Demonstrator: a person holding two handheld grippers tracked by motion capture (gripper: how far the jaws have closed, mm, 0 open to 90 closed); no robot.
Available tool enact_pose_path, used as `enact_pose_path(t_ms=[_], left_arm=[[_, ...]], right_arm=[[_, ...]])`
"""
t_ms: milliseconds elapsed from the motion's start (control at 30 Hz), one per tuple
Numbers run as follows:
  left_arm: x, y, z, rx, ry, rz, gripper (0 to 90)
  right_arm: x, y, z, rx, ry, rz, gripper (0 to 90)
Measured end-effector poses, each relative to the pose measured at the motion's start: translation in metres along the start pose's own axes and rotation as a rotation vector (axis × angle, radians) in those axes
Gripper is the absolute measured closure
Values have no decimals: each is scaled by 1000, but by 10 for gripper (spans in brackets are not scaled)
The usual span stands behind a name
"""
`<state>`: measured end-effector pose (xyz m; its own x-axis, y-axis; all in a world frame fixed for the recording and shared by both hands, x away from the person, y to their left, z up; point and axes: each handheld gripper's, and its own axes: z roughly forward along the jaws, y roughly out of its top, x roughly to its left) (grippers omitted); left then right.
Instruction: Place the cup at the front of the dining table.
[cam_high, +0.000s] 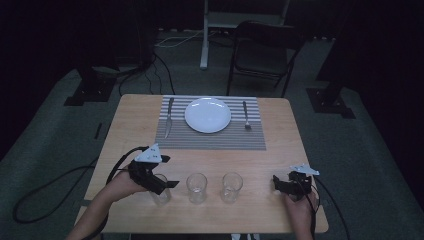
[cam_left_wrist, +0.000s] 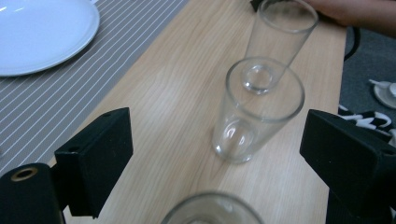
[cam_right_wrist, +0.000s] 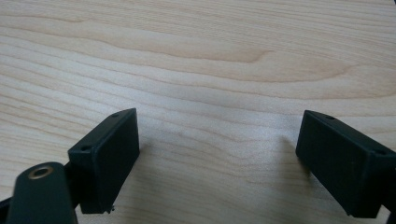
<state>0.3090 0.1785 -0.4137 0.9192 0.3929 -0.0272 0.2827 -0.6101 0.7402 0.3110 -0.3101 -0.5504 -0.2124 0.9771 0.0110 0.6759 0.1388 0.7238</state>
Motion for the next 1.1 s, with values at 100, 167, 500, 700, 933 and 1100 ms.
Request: enact_pose_path(t_ms=[100, 167, 500, 700, 933, 1100], left_arm=[[-2, 8, 6, 9, -18, 10, 100], [-4, 15, 11, 17, -28, 27, 100], [-14, 43, 30, 45, -63, 67, 100], [-24, 61, 45, 65, -82, 112, 100], [-31, 77, 69, 105, -115, 139, 100], [-38, 87, 86, 131, -137, 162, 101]], right_arm=[[0, 0, 0, 0, 0, 0, 130], [0, 0, 0, 0, 0, 0, 131], [0, 0, 0, 0, 0, 0, 131], [0, 0, 0, 0, 0, 0, 131], [0, 0, 0, 0, 0, 0, 131], [0, 0, 0, 0, 0, 0, 131]])
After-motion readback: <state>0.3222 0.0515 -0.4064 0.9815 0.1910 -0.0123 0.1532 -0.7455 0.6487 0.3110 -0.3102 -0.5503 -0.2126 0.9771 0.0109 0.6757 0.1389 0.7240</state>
